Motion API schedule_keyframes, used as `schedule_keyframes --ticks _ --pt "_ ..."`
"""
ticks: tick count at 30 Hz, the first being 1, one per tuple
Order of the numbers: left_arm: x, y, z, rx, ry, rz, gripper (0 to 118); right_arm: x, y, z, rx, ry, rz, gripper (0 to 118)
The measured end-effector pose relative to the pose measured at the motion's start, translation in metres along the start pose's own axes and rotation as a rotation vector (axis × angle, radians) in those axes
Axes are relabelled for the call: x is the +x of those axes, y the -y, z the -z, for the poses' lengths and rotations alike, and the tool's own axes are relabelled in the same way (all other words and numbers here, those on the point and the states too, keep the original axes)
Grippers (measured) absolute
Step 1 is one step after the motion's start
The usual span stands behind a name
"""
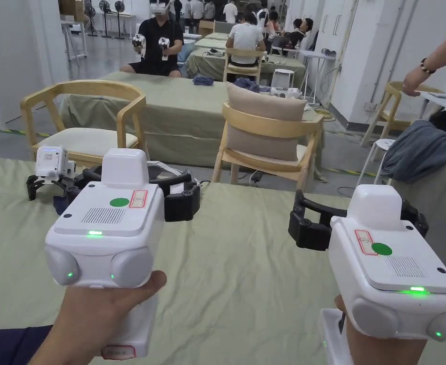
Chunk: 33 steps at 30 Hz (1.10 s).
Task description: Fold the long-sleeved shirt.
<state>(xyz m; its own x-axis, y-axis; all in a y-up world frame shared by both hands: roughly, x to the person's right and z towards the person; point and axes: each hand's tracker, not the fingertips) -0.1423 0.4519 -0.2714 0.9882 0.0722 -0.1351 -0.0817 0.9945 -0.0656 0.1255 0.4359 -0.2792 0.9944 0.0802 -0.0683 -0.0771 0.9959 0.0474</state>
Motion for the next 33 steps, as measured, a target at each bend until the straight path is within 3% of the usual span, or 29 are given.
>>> schedule_keyframes --ticks 12,17,26,30,33 --pt "0.0044 0.0013 -0.0019 0.006 -0.014 0.071 111 0.0004 0.0006 0.0007 -0.005 -0.005 0.010 118" --pt "-0.0027 0.0017 -0.0006 -0.025 0.019 0.016 111 0.0013 0.0002 0.0005 -0.006 -0.004 0.024 118" --pt "-0.0039 0.0001 -0.0027 -0.012 0.001 0.048 111 0.0015 -0.0022 -0.0017 0.006 0.010 0.012 118" --pt "-0.0023 -0.0002 -0.0069 -0.001 0.003 0.146 111 0.0040 -0.0032 -0.0017 0.009 0.010 0.019 118" --pt "-0.0018 -0.0001 -0.0066 0.015 -0.007 0.117 111 0.0049 -0.0030 -0.0014 0.007 0.023 0.023 118"
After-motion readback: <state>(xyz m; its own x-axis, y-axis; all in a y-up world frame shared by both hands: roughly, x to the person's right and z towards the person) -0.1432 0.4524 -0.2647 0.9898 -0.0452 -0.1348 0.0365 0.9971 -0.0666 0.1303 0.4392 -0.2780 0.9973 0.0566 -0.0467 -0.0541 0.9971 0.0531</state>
